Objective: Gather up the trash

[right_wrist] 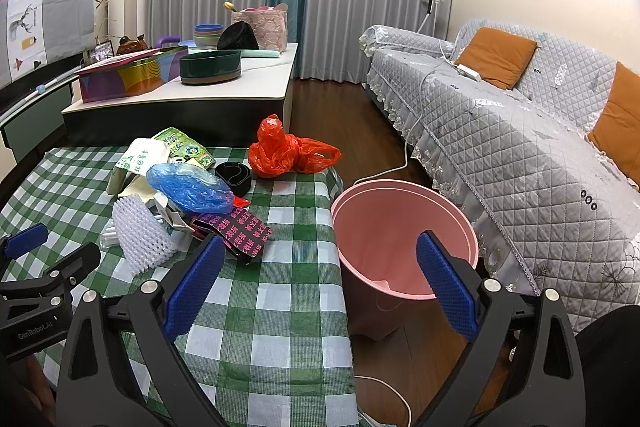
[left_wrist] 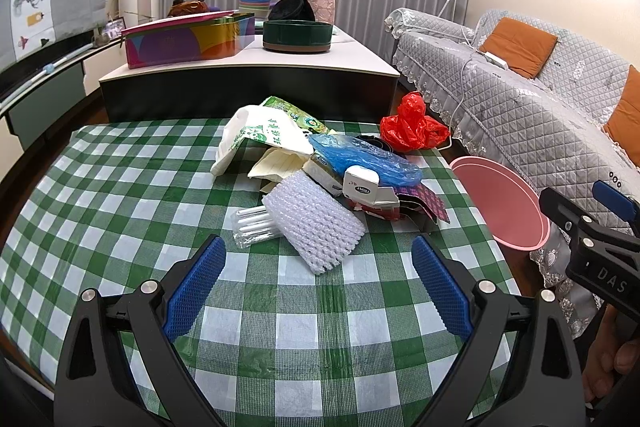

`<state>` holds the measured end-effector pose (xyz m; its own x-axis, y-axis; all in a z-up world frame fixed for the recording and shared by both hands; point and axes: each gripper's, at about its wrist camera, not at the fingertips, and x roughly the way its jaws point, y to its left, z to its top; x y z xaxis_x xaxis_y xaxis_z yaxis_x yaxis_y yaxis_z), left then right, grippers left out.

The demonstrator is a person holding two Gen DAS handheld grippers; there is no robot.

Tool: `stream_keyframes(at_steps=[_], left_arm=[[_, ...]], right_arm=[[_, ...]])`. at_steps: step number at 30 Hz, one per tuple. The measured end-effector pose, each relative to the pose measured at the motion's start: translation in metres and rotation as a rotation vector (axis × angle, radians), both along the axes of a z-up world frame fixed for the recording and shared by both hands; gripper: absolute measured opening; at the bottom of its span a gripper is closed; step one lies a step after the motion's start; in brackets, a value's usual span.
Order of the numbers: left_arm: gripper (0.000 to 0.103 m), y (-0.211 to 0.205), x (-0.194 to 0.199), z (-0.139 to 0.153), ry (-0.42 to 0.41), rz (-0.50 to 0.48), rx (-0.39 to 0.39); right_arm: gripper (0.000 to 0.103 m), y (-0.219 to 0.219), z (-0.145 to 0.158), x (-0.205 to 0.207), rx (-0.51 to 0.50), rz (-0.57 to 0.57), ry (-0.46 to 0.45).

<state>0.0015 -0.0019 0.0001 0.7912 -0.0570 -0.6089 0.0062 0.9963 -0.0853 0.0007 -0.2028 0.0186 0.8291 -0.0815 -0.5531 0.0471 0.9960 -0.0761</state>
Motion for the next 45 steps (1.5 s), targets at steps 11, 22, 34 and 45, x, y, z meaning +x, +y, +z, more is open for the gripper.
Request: stream_keyframes(at_steps=[11, 22, 34, 45], left_arm=[[0.091, 0.000, 0.000, 0.000, 0.001, -0.001, -0.006], [0.087, 0.005, 0.021, -0.011, 0.044, 0.032, -0.038], [0.081, 0.017, 0.057, -0.038, 0.108, 0.085, -0.023], [0.080, 0.017, 0.069, -0.045, 0.132, 0.087, -0.041]], right_arm=[[0.087, -0.001, 0.002, 0.000, 0.012, 0.002, -0.007], [0.060, 0.015, -0.022, 0.036, 0.022, 0.097, 0.048], [0.066, 0.040, -0.067, 0.085, 0.033, 0.199, 0.152], [0.066, 0.051, -0.082, 0.092, -0.005, 0.223, 0.191]])
